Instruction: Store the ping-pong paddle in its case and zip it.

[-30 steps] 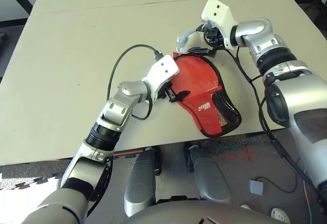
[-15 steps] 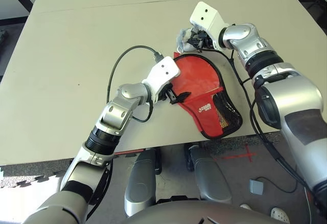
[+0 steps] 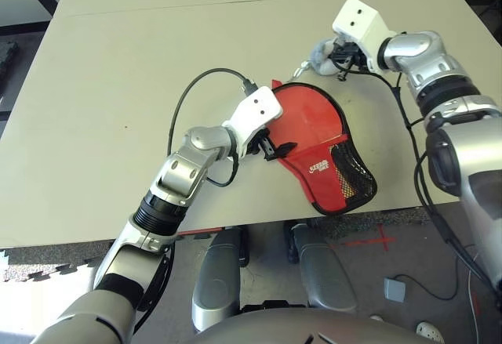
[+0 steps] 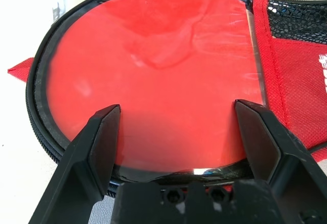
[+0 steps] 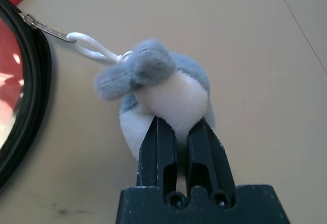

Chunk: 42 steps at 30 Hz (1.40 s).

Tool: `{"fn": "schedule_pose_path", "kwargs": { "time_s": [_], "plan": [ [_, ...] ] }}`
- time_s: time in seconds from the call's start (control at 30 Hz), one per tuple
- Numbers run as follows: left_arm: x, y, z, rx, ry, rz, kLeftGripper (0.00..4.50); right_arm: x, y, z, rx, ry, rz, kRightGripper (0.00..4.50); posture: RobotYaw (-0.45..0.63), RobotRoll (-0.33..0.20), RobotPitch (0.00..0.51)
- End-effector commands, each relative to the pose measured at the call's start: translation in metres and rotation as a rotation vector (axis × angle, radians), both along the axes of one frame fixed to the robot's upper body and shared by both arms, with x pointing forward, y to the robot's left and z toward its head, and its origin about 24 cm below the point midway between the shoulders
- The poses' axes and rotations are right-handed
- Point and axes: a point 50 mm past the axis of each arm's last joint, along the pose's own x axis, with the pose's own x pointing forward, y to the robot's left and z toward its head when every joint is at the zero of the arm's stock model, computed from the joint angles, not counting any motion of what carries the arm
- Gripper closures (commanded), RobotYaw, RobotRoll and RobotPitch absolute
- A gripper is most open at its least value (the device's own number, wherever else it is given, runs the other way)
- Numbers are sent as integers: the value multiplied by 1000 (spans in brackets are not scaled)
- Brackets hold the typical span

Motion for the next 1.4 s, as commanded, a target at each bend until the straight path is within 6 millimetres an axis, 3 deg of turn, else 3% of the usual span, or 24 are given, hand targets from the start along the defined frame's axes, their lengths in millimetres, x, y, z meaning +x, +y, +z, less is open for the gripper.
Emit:
{"fn": "schedule_pose_path", "kwargs": {
  "time_s": [0.03,0.23,0.4,0.7,0.93,1.4],
  "plan": [
    [-5,-1,-28,72,126,-16,0,-8,-26,-3,-57,51,-22,4482,61,0,283],
    [-3,-1,-30,76,133,-12,0,-26,-62,1,-102,169,-13,4482,30,0,282],
    [-1,-4,-32,73,141,-13,0,-46,-93,0,-41,314,-27,4482,-1,0,280],
    [4,-8,-36,76,147,-21,0,-83,-124,-1,85,612,44,4482,-49,0,276],
    [7,-10,-39,80,148,-29,0,-102,-129,-12,107,720,46,4482,-73,0,272],
    [10,-8,-46,91,163,-13,0,-144,-114,-14,177,939,176,4482,-92,0,271]
  ]
}}
